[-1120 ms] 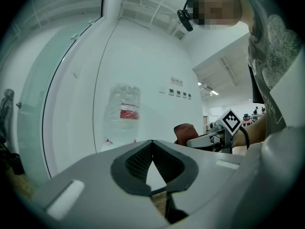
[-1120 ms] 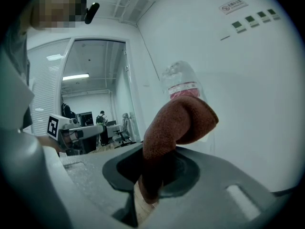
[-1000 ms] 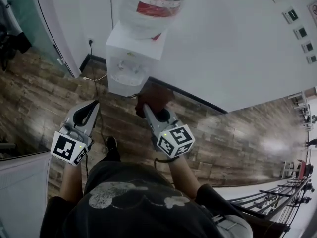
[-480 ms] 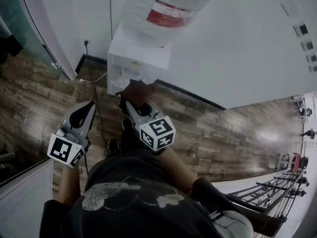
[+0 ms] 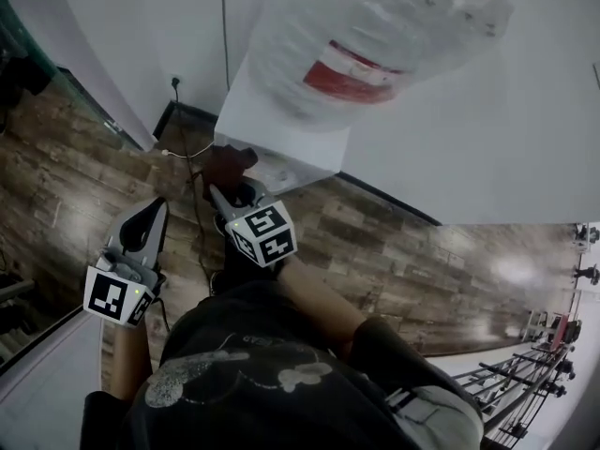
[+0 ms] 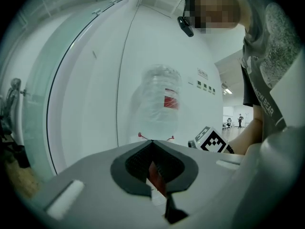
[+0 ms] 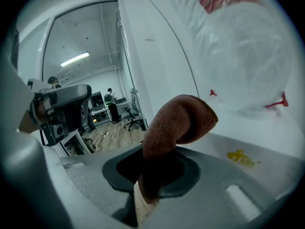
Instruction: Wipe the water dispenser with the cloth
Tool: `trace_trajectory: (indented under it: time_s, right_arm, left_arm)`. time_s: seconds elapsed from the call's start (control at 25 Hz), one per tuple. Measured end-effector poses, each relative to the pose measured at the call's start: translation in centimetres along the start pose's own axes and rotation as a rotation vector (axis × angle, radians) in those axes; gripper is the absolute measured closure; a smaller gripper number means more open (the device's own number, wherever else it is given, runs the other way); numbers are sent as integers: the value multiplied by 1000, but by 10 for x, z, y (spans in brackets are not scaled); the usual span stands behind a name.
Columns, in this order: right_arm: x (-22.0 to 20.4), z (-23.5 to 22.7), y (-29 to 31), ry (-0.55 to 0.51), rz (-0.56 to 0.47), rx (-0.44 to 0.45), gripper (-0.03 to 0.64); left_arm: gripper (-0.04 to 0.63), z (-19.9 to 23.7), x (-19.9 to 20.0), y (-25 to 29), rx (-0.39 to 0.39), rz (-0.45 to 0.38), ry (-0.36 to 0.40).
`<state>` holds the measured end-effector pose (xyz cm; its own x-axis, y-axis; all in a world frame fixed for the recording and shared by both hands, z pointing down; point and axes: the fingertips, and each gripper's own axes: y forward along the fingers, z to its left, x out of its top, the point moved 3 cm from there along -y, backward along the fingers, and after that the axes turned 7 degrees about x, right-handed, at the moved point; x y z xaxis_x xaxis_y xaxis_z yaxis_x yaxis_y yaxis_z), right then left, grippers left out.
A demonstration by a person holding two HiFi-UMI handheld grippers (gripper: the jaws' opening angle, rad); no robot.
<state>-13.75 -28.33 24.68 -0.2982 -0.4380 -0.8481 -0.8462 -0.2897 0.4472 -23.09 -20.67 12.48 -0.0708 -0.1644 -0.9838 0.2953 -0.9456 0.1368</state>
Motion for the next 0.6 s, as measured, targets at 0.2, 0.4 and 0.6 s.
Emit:
trace_trajectory:
  time_s: [0.2, 0.4, 0.6]
  right_arm:
    - [-6, -33, 41, -41, 84, -16, 555]
    - [-10, -53, 52, -9, 103, -49, 555]
    - [-13, -71, 26, 30, 76, -126, 555]
  left_arm:
    - [577, 17, -2, 36, 0, 23, -18]
    - [577, 14, -11, 52, -9, 50, -31]
    - [577, 5, -12, 55, -22, 65, -40]
